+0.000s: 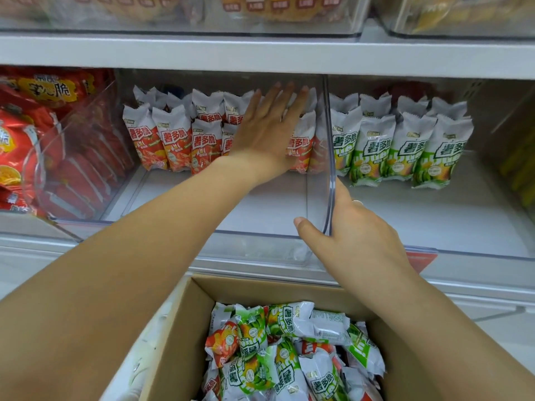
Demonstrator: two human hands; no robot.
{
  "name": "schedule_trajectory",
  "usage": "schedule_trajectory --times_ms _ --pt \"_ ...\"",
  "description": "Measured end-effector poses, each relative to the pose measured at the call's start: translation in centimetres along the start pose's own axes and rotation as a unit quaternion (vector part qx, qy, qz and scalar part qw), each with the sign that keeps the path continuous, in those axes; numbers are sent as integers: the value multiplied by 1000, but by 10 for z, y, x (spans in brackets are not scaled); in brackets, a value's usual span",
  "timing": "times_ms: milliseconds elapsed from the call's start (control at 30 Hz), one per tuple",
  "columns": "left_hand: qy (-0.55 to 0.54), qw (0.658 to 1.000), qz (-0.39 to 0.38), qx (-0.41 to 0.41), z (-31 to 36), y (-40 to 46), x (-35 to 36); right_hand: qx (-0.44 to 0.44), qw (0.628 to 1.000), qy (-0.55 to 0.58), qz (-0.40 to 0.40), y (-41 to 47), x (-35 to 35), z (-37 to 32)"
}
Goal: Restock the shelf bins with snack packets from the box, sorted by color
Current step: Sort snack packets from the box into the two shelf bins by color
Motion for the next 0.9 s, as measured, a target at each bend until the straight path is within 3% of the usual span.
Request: schedule_trajectory --times_ms 100,167,267,367,500,900 --pt "-83 993 54 -63 -39 -23 -24 -3 1000 1 -4 -1 0 0" --pt "-68 992 42 -94 -73 -39 -24 -3 1000 1 -4 -1 0 0" --pt "-44 994 -42 -92 -107 -61 -11 -2 1000 2 -1 0 0 -1" --pt "-43 984 -168 -30 -100 -73 11 -2 1000 -1 9 0 1 -1" --pt "-144 947 -287 13 -72 -77 45 -1 1000 -5 22 0 1 0" --pt "-72 954 -292 17 -60 -65 60 -2 999 -17 39 0 0 1"
Point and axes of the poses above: each hand's wrist, its own y-axis towards the middle knuckle, its own x-axis out of the palm, z = x × y, the point moved 6 cm from there along y, towards the middle knuckle, and after that the axes turned 7 degrees about y, right-handed, at the moved point
